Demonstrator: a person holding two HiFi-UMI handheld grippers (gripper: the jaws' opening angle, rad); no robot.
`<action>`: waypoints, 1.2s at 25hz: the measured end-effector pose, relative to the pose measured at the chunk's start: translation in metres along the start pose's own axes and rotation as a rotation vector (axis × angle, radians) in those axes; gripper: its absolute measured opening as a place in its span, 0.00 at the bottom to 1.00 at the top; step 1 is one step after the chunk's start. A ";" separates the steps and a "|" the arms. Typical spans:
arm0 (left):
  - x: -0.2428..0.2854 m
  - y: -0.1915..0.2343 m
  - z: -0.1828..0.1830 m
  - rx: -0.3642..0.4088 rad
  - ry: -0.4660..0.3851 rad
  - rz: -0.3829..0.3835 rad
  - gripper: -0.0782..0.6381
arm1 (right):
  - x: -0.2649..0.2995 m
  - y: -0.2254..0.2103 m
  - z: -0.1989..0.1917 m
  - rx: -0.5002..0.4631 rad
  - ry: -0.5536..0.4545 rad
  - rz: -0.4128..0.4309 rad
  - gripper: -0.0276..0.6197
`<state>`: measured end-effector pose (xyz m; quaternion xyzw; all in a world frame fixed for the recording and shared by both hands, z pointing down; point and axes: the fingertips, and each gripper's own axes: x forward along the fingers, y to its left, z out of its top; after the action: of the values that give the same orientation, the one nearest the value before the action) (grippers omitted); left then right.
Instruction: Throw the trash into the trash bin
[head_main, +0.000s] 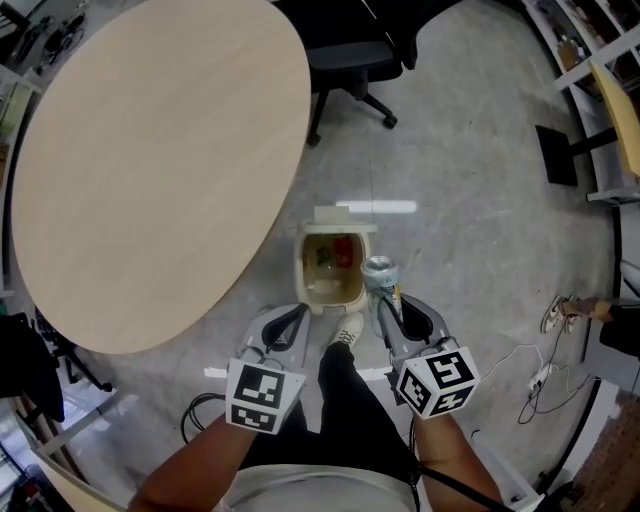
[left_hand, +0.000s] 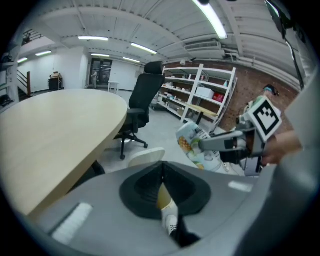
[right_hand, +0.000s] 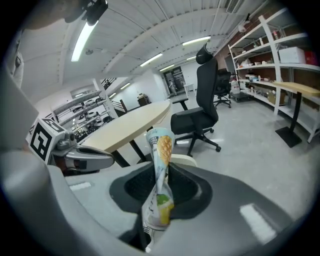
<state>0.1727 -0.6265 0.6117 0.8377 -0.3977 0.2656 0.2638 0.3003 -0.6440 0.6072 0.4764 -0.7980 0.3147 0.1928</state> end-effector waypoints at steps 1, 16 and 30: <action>0.003 0.001 -0.004 0.000 0.006 -0.004 0.12 | 0.005 -0.001 -0.004 -0.003 0.011 -0.002 0.17; 0.051 0.015 -0.059 0.040 0.101 -0.020 0.12 | 0.082 -0.010 -0.072 -0.023 0.163 0.013 0.17; 0.074 0.030 -0.101 0.012 0.182 -0.029 0.12 | 0.141 -0.026 -0.133 -0.039 0.294 0.013 0.17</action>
<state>0.1646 -0.6160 0.7399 0.8174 -0.3585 0.3392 0.2973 0.2580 -0.6518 0.7982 0.4162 -0.7701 0.3668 0.3148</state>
